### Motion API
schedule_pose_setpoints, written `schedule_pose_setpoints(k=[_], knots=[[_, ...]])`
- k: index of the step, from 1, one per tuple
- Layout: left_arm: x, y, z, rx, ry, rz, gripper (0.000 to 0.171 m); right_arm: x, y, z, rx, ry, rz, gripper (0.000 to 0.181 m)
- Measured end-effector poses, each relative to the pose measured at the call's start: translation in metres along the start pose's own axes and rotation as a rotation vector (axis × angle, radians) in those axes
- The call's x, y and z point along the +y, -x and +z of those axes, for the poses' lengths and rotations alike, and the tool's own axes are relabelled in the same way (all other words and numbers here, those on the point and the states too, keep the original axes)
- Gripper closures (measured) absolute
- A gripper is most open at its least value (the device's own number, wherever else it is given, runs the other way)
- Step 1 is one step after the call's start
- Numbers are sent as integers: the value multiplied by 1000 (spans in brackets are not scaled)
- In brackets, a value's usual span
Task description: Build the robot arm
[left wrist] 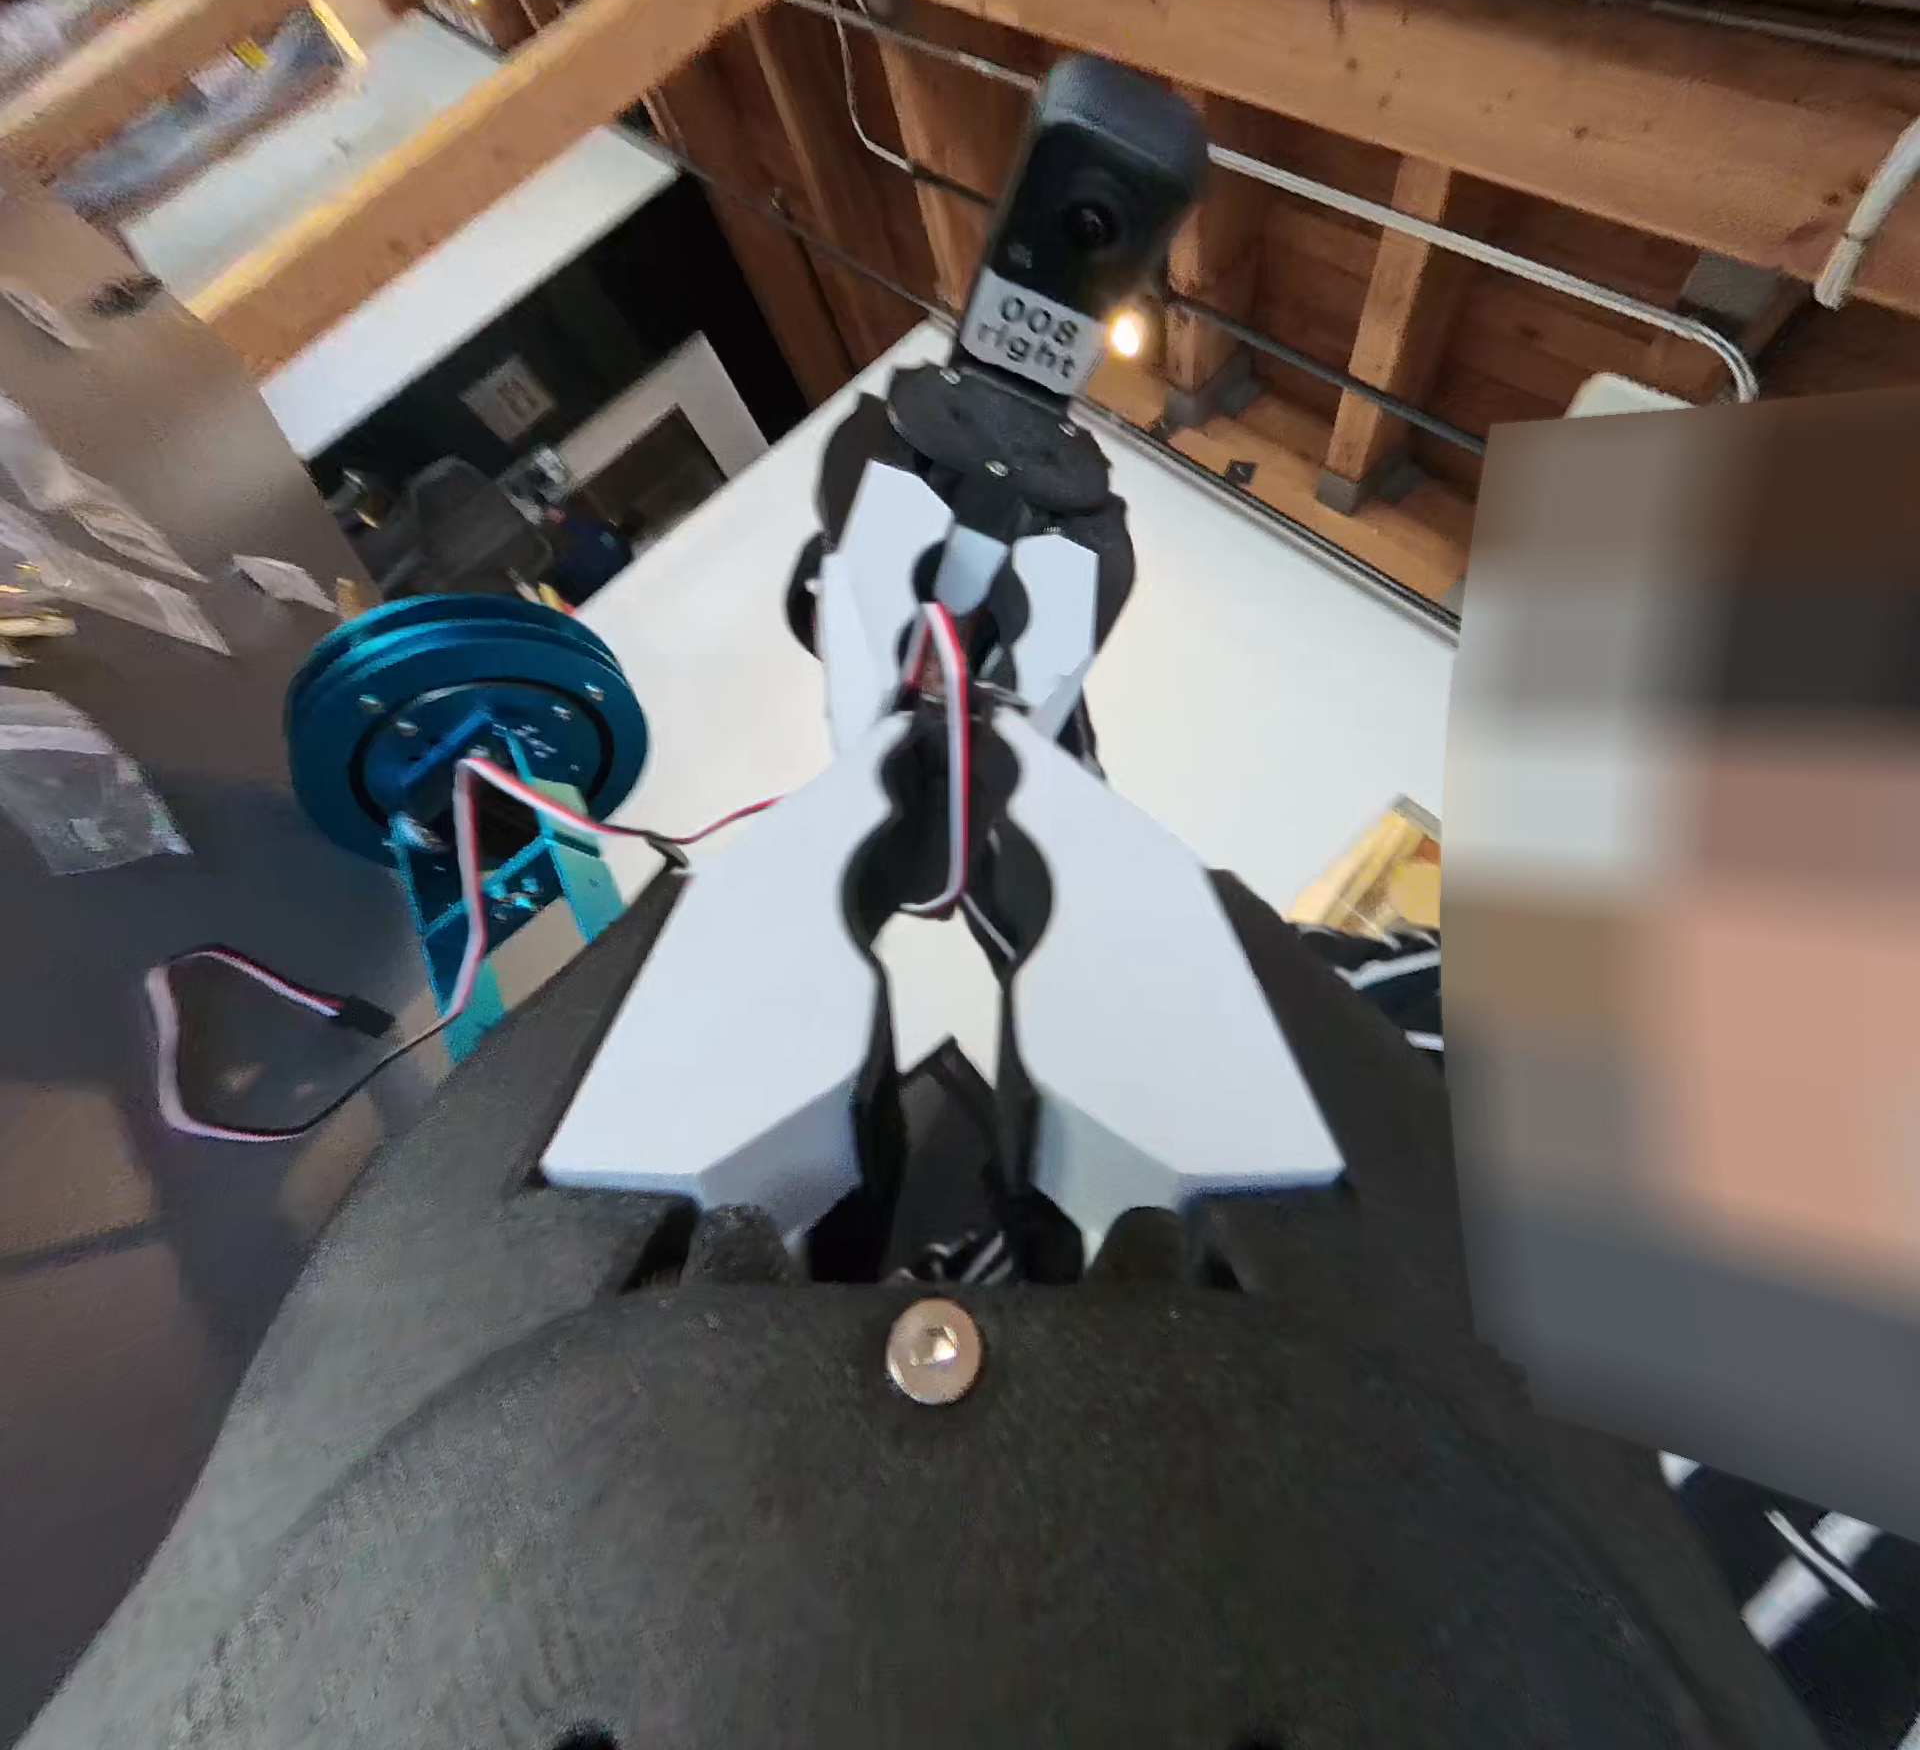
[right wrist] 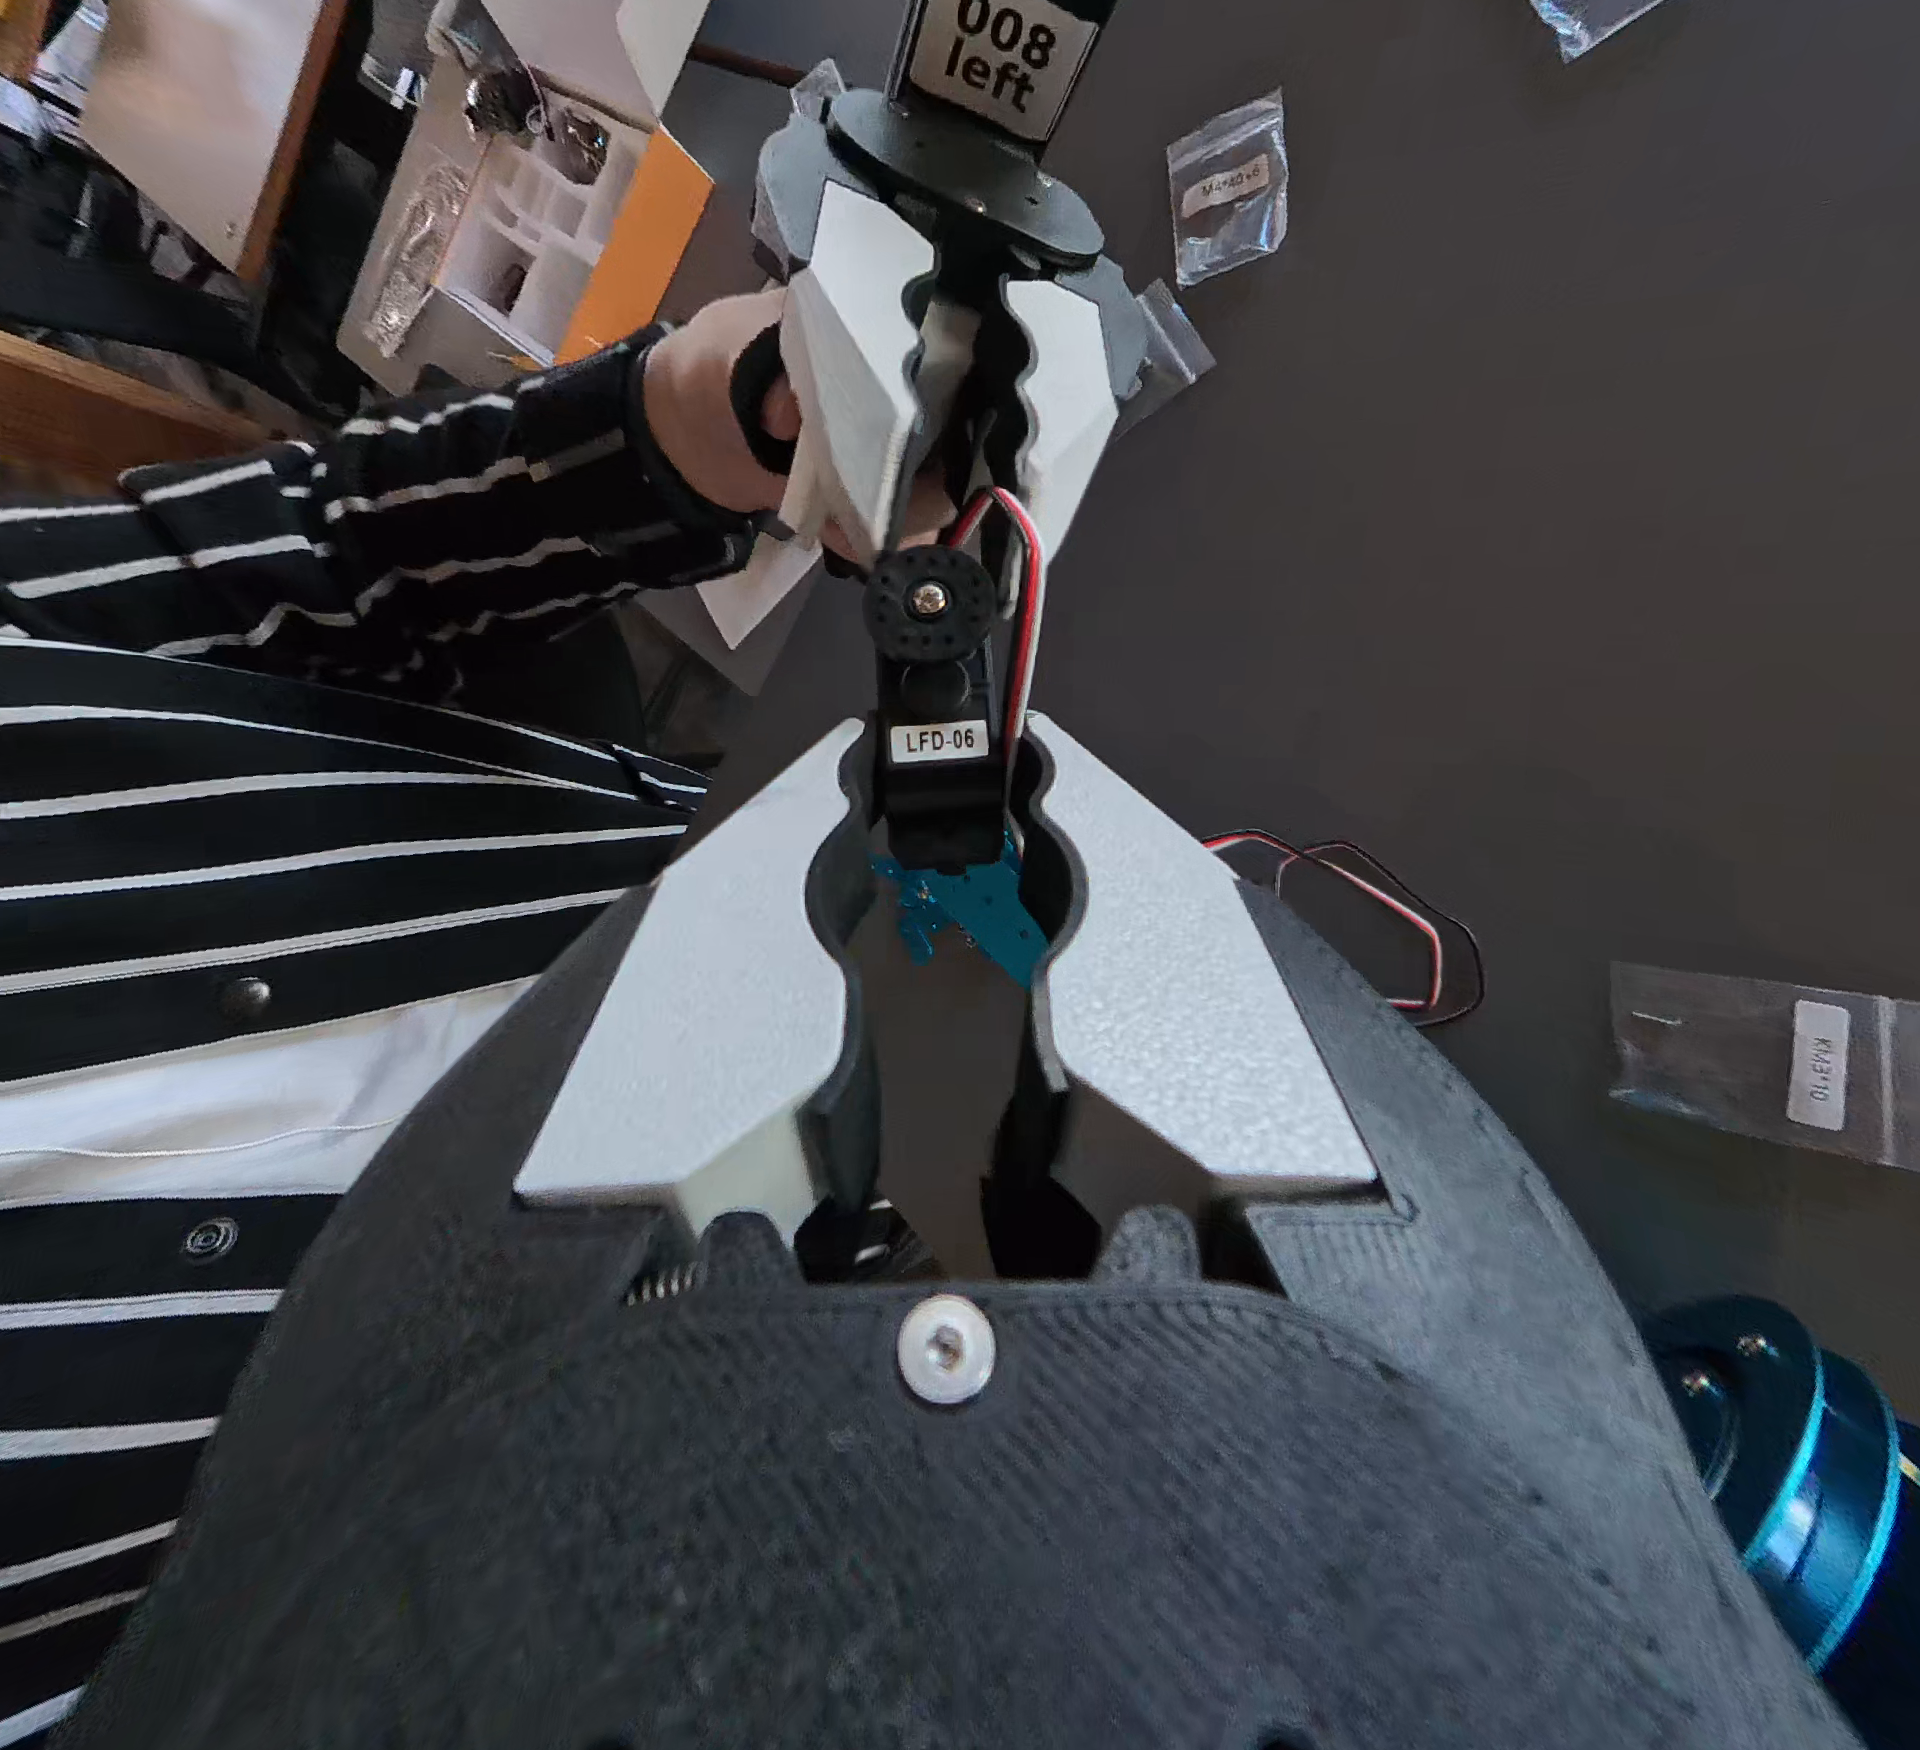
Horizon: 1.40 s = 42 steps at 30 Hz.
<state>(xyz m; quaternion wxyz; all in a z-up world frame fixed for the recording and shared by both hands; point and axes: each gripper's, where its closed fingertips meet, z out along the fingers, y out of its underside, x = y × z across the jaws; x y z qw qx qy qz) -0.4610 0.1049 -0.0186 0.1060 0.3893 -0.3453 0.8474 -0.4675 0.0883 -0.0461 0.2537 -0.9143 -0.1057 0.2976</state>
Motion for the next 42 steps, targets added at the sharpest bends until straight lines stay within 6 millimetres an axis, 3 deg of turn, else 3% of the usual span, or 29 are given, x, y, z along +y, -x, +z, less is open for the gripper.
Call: schedule_pose_setpoints(k=[1, 5, 9, 11, 13, 17, 23, 25, 26, 30, 31, 32, 33, 38, 42], knots=[[-5, 1, -4, -7, -37, 13, 171, -2, 1, -1, -8, -4, 0, 159], [-16, -2, -16, -18, -107, 31, 171, -11, -2, -10, 25, -32, -9, 159], [-30, -19, -26, 43, -241, 38, 171, -12, 3, -13, 109, -74, -73, 159], [-38, -18, -39, 34, -329, 26, 171, -8, -1, -15, 183, -85, -110, 160], [-34, -6, -46, -11, -324, -5, 170, -5, -5, -15, 241, -69, -145, 160], [-16, 15, -46, -114, -207, -72, 109, 9, -6, -8, 298, 122, -260, 160], [4, 12, -20, -131, 48, -141, 90, 22, -5, 2, 398, 405, -484, 159], [16, -8, -7, -81, 187, -98, 96, 28, 0, 9, 374, 454, -504, 159], [24, -15, -4, -76, 259, -51, 108, 31, 1, 11, 361, 471, -504, 159], [44, -6, -8, -226, 438, 204, 126, 34, 8, 17, 305, 463, -487, 159], [45, -6, -8, -235, 449, 241, 135, 34, 10, 18, 289, 454, -480, 159], [45, -8, -7, -224, 449, 265, 159, 34, 11, 18, 277, 448, -475, 159], [45, -9, -6, -218, 448, 278, 171, 35, 12, 19, 271, 447, -474, 159], [28, 4, -6, -249, 321, 206, 171, 28, -2, 20, 316, 382, -505, 159], [11, 28, -18, -289, 214, 88, 171, 14, -29, 32, 322, 279, -544, 159]])
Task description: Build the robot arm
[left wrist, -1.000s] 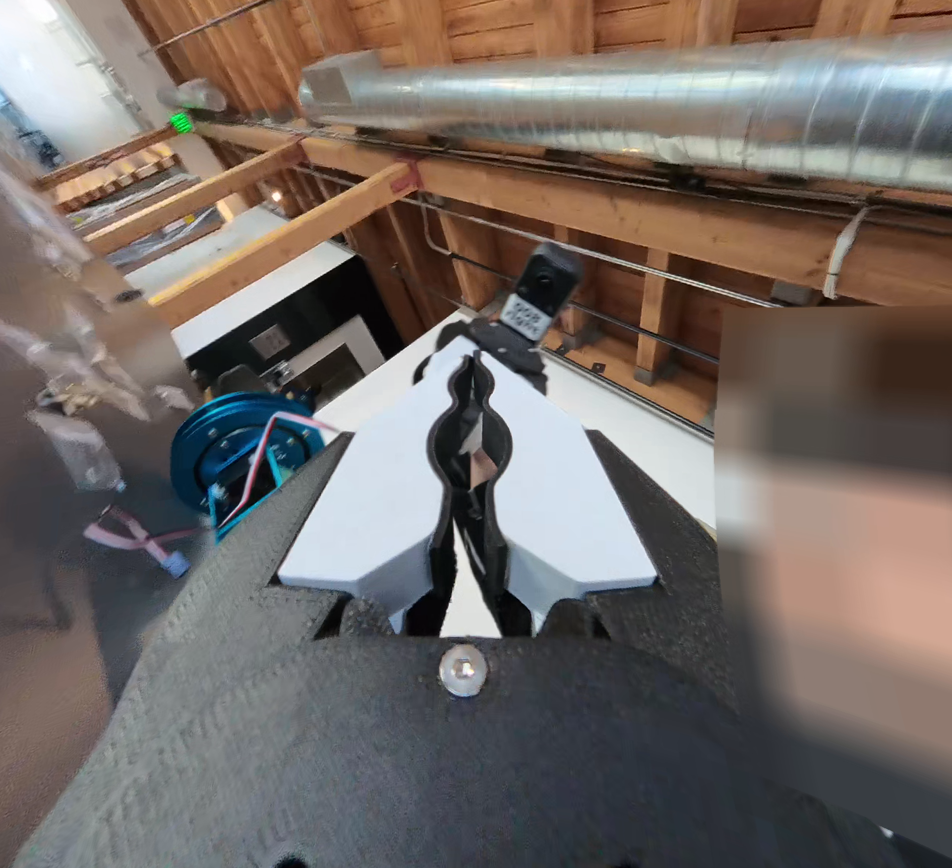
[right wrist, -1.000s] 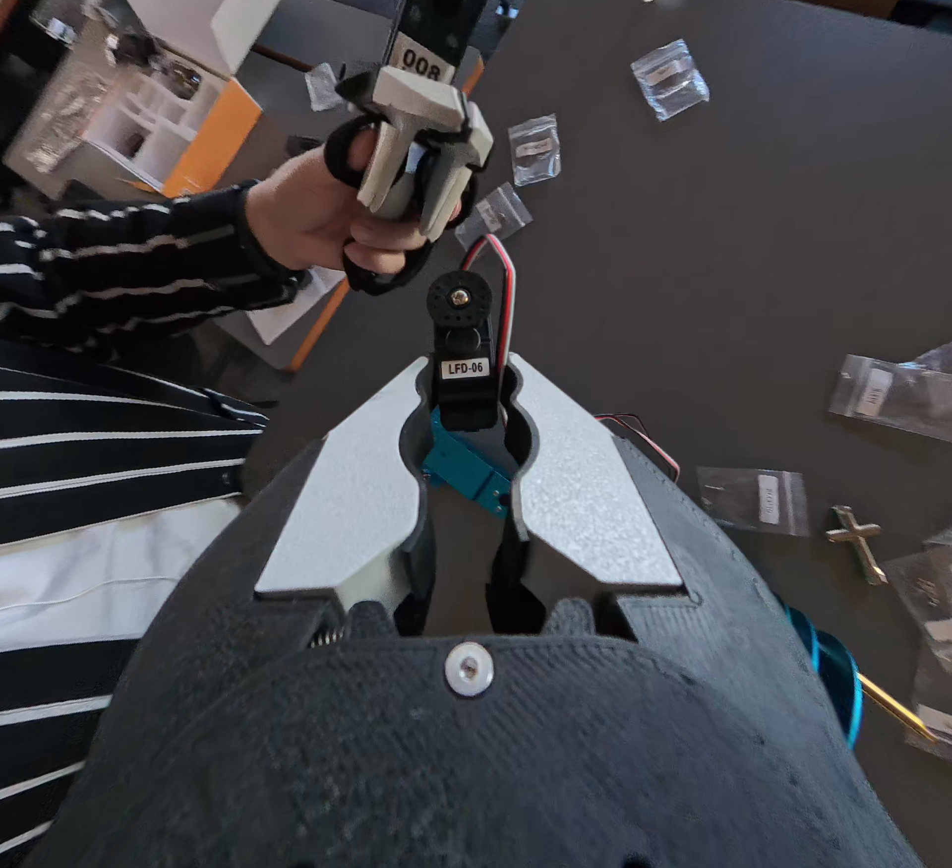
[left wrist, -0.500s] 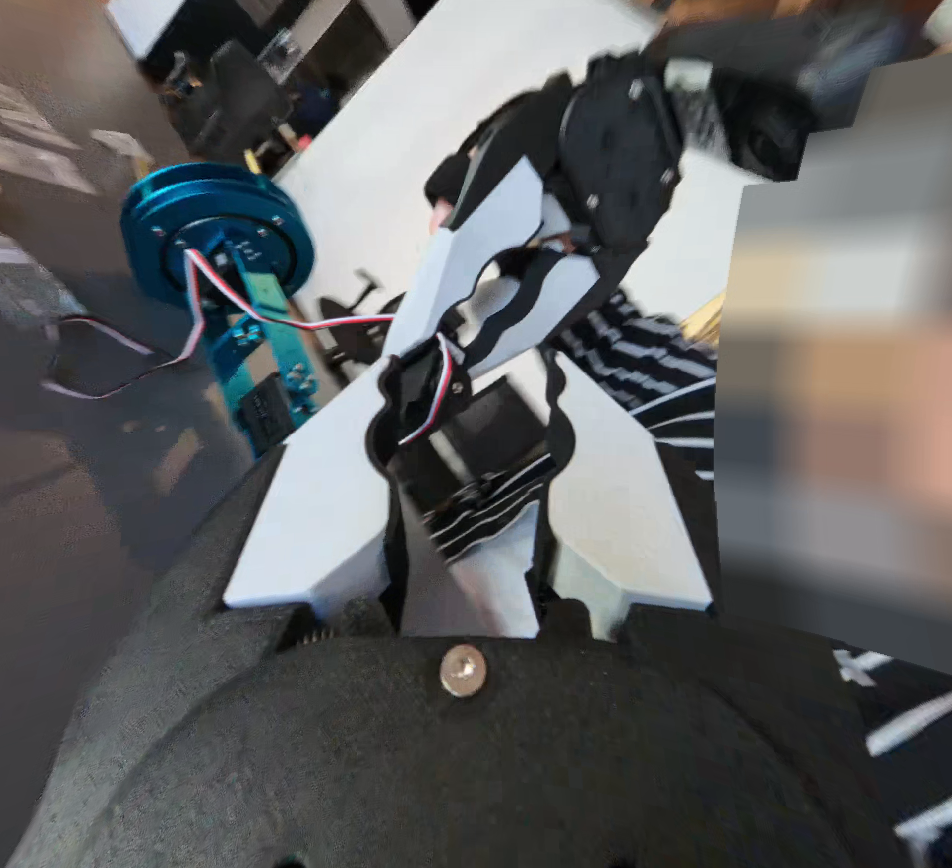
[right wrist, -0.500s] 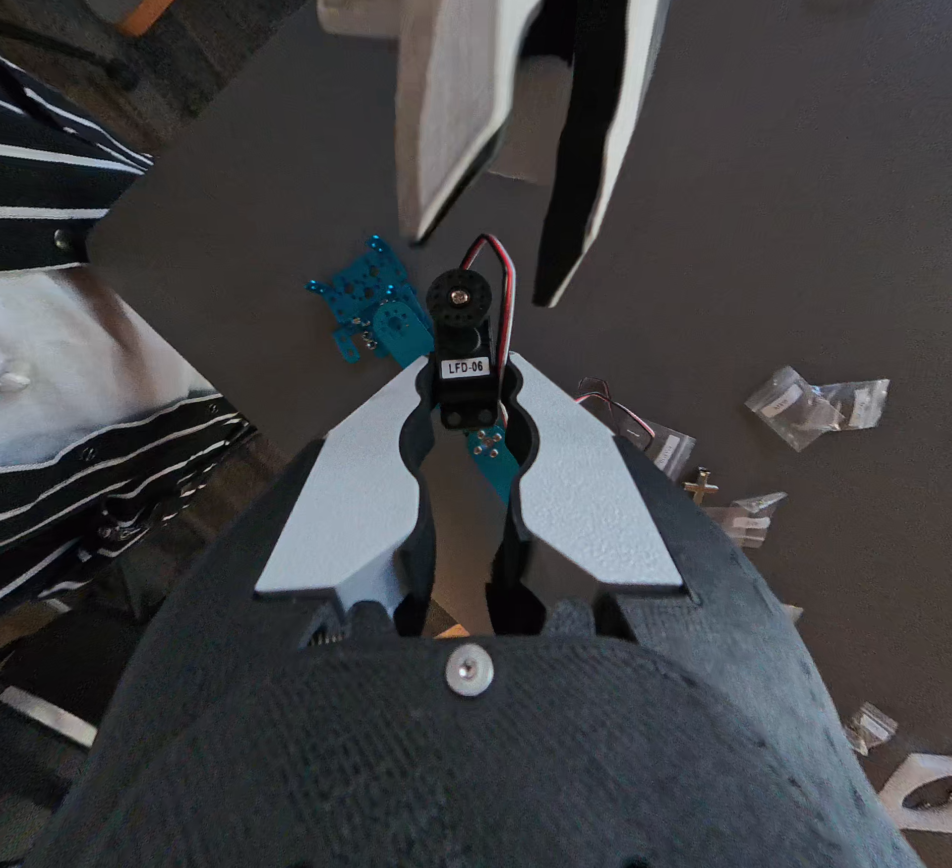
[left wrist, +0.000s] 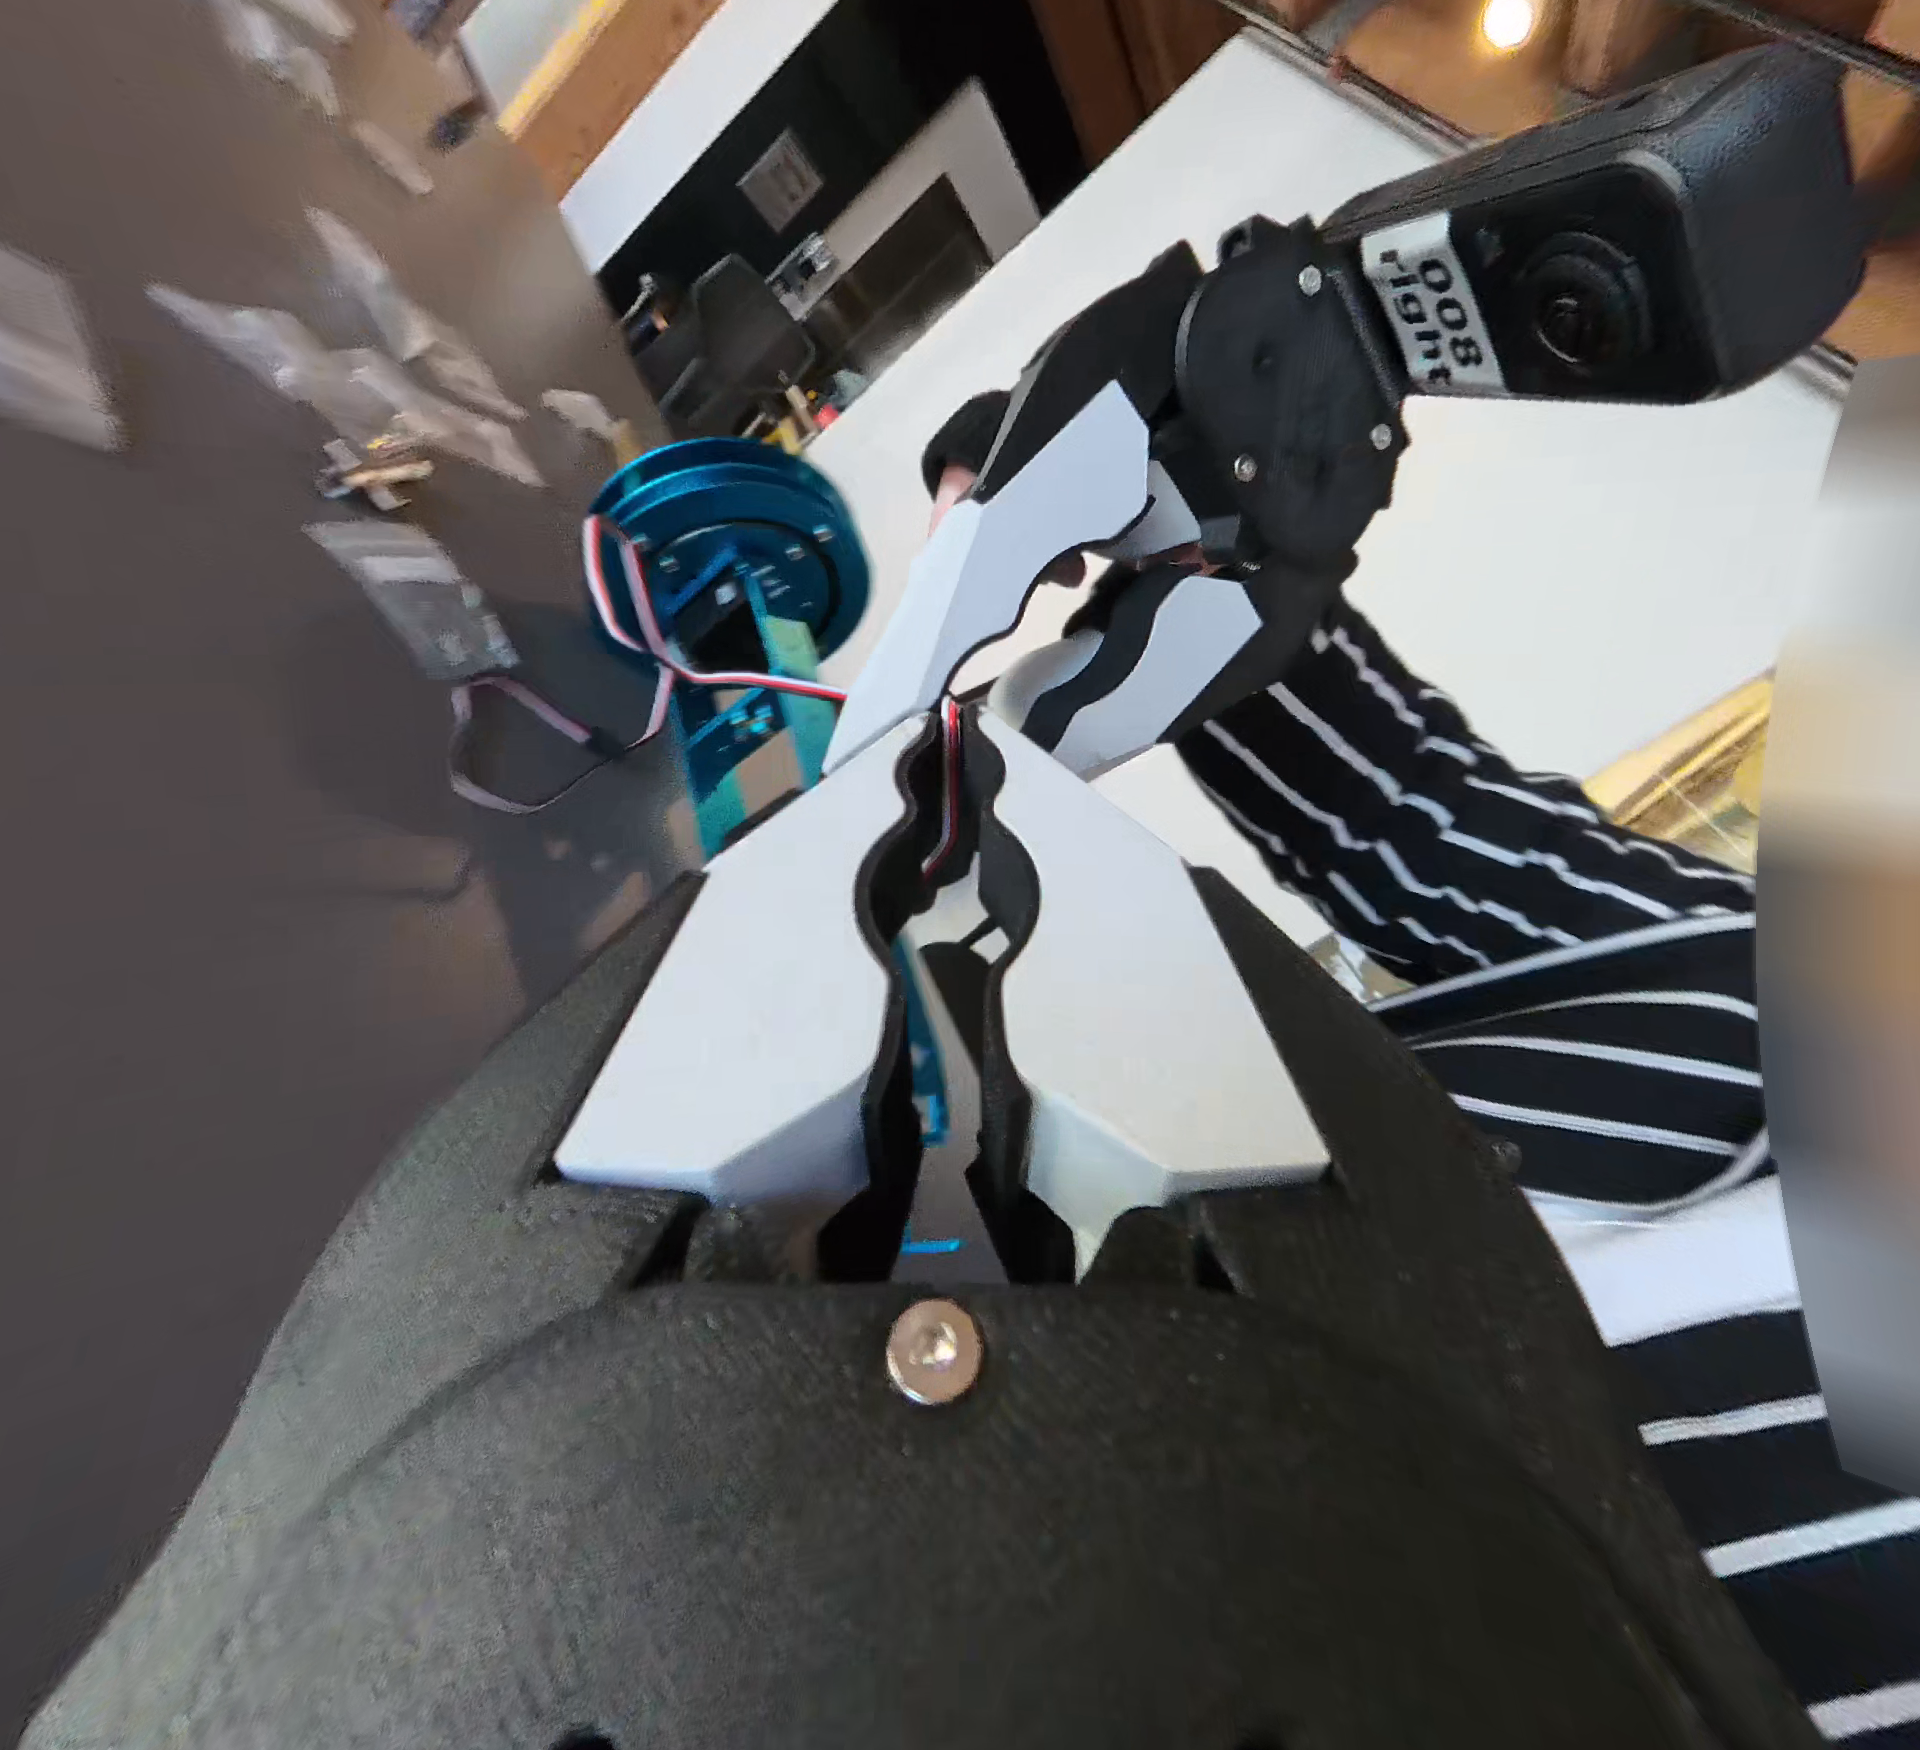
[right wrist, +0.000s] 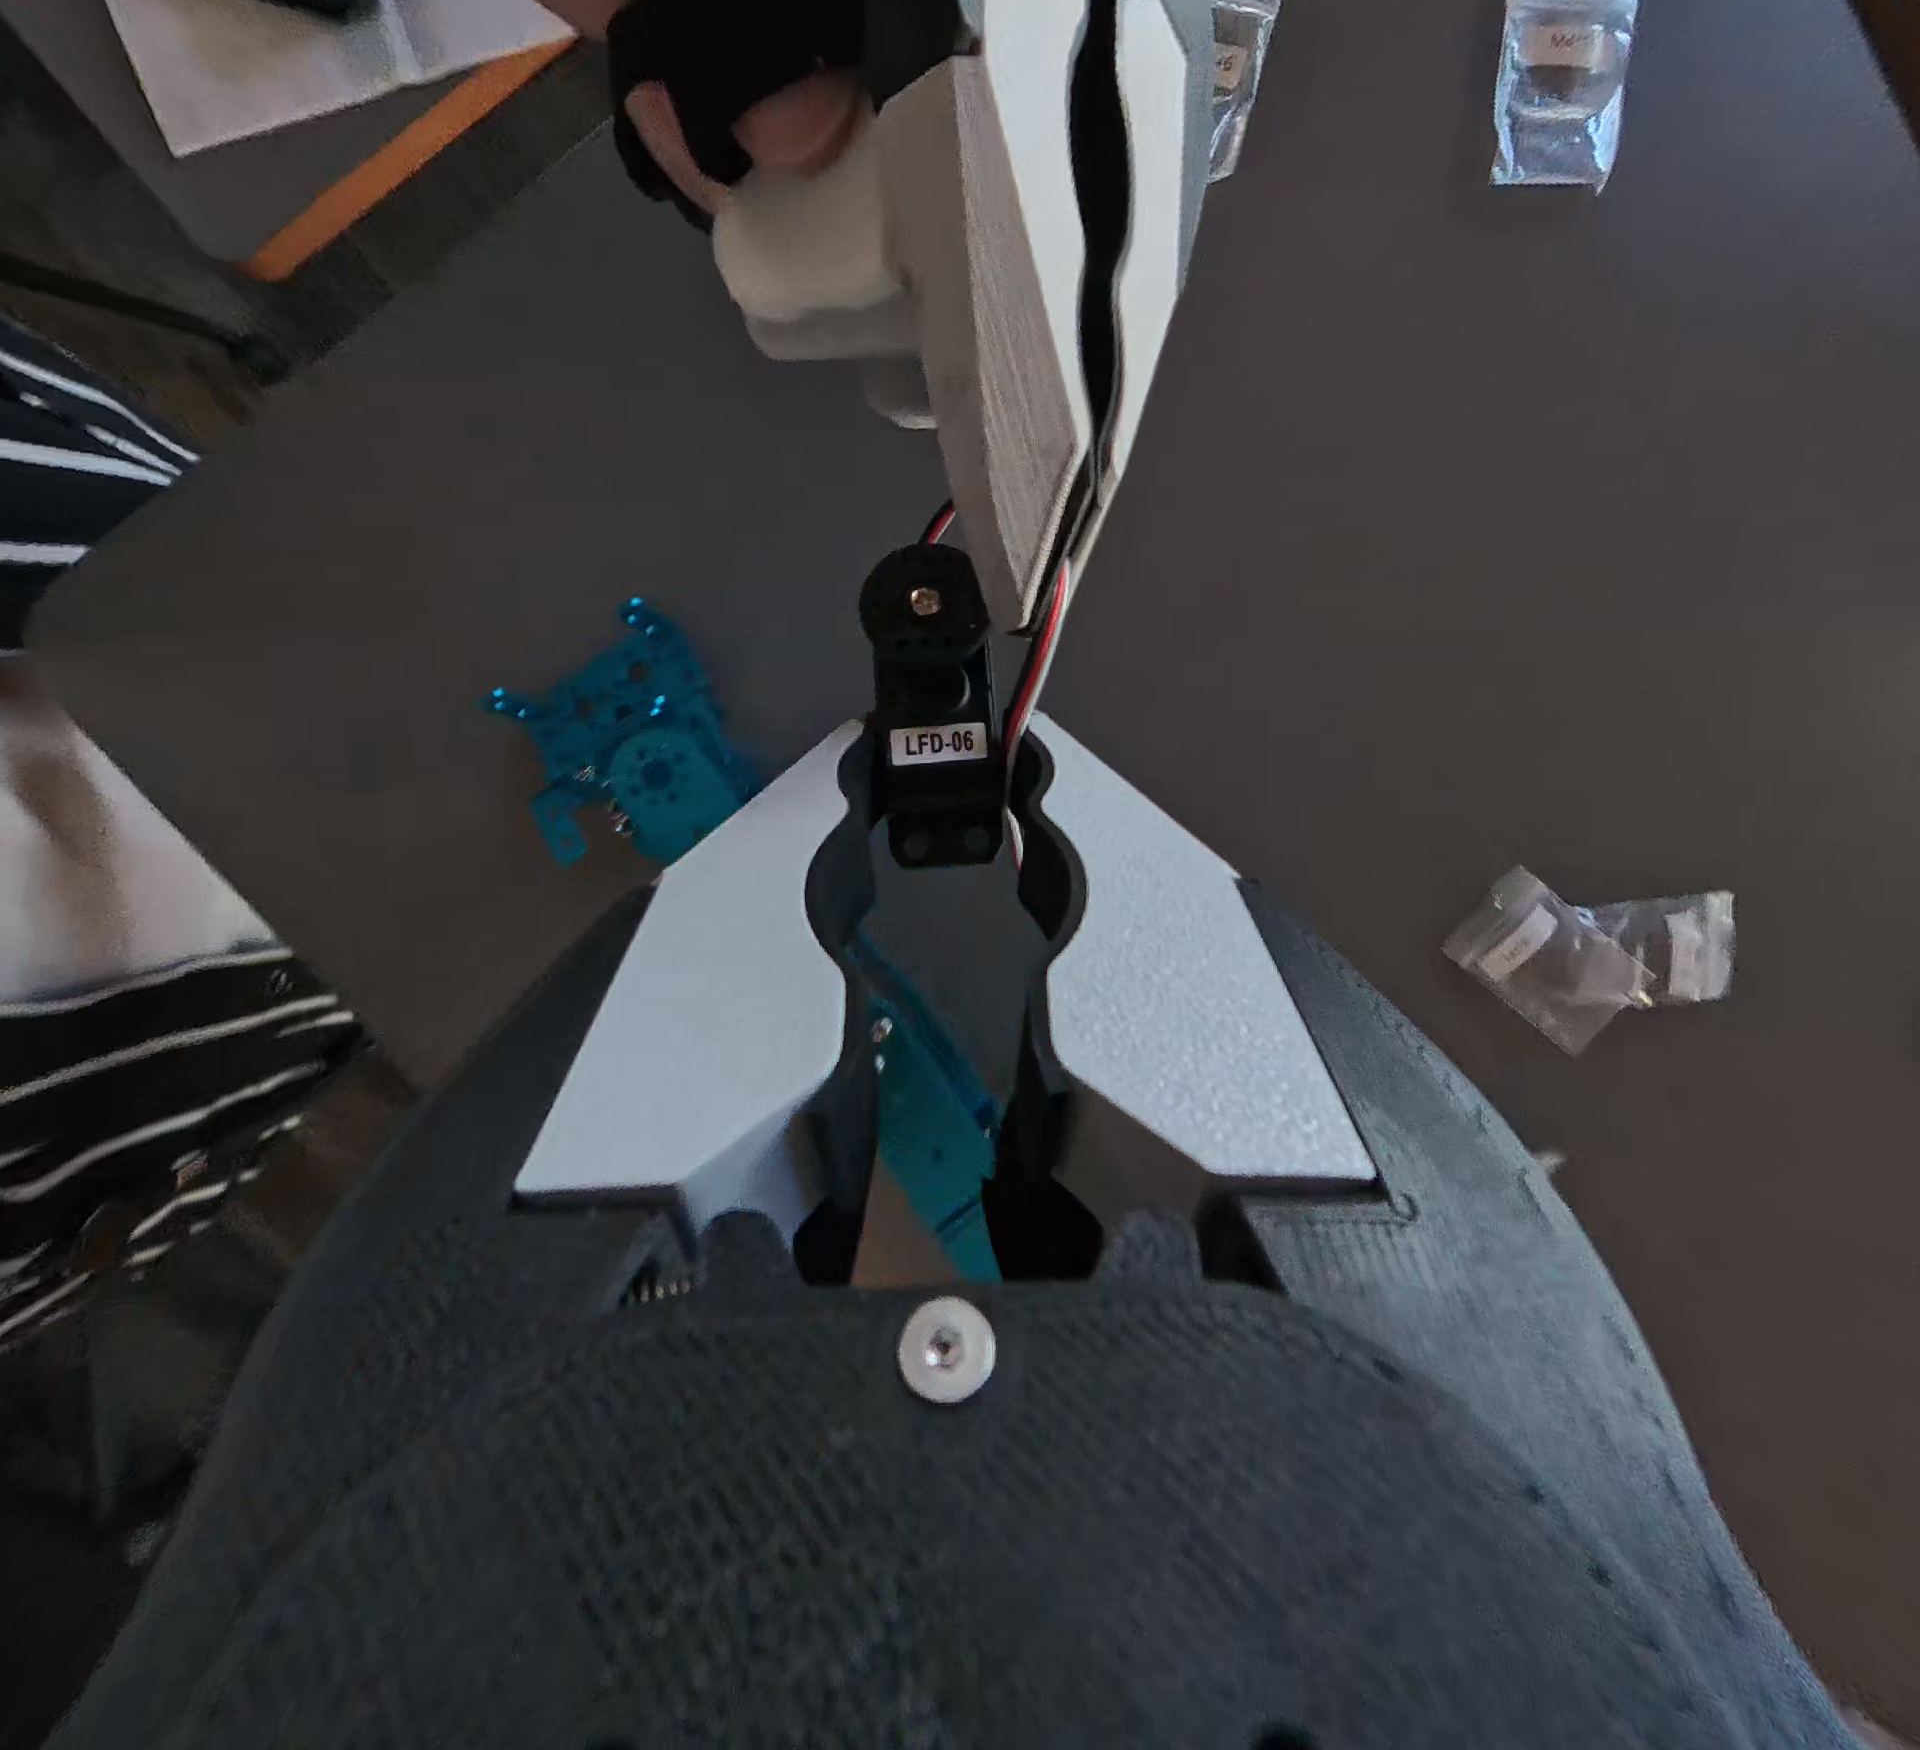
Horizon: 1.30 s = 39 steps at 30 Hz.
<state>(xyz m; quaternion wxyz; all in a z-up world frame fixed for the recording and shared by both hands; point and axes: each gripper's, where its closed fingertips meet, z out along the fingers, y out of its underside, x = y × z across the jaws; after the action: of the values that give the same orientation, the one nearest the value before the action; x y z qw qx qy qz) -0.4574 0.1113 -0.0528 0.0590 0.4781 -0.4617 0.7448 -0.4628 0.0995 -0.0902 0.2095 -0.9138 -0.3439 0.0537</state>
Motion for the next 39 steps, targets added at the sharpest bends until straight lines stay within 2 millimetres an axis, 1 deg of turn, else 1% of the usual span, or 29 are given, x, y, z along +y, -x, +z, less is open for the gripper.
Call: schedule_pose_setpoints(k=[2, 3, 8, 10, 15, 17, 18, 20, 21, 23, 25, 26, 27, 29, 31, 32, 34, 35, 36, 39], knots=[[5, 21, -7, -63, 31, -33, 171, 3, -7, 21, -41, -13, 25, 159], [10, 28, -9, -91, 52, -41, 171, 6, -8, 30, -60, -3, 23, 159], [34, 54, -20, -226, 133, -60, 171, 15, -4, 68, -133, -2, 18, 159], [42, 64, -23, -273, 156, -67, 171, 19, -3, 80, -141, 24, 7, 159], [53, 76, -28, -322, 160, -62, 171, 25, -2, 101, -131, 60, -36, 159], [52, 77, -28, -321, 134, -58, 171, 25, -3, 101, -131, 60, -32, 159], [52, 77, -28, -322, 126, -55, 171, 24, -4, 100, -124, 59, -33, 155], [52, 78, -29, -329, 112, -52, 171, 23, -11, 92, -72, 48, -46, 142], [51, 79, -30, -334, 98, -55, 171, 21, -13, 86, -53, 33, -60, 141], [48, 80, -32, -344, 68, -68, 171, 15, -13, 72, -29, -5, -100, 141], [45, 83, -34, -361, 32, -88, 171, 11, -5, 62, -49, -30, -147, 150], [44, 84, -36, -369, 11, -103, 171, 10, -1, 61, -58, -32, -170, 151], [42, 85, -38, -374, -10, -120, 171, 9, 2, 61, -64, -28, -193, 151], [40, 86, -39, -366, -41, -146, 171, 13, 4, 70, -82, 3, -195, 148], [39, 87, -41, -362, -58, -160, 171, 21, -1, 83, -72, 53, -179, 138], [38, 87, -42, -365, -69, -163, 171, 23, -3, 89, -70, 63, -166, 138], [37, 88, -44, -369, -90, -165, 171, 24, -5, 98, -79, 70, -125, 143], [37, 88, -44, -368, -99, -167, 171, 26, -6, 102, -82, 84, -104, 154], [36, 88, -45, -373, -109, -170, 171, 29, -6, 104, -92, 109, -90, 159], [28, 89, -54, -401, -196, -166, 171, 22, -7, 98, -79, 92, -70, 160]])
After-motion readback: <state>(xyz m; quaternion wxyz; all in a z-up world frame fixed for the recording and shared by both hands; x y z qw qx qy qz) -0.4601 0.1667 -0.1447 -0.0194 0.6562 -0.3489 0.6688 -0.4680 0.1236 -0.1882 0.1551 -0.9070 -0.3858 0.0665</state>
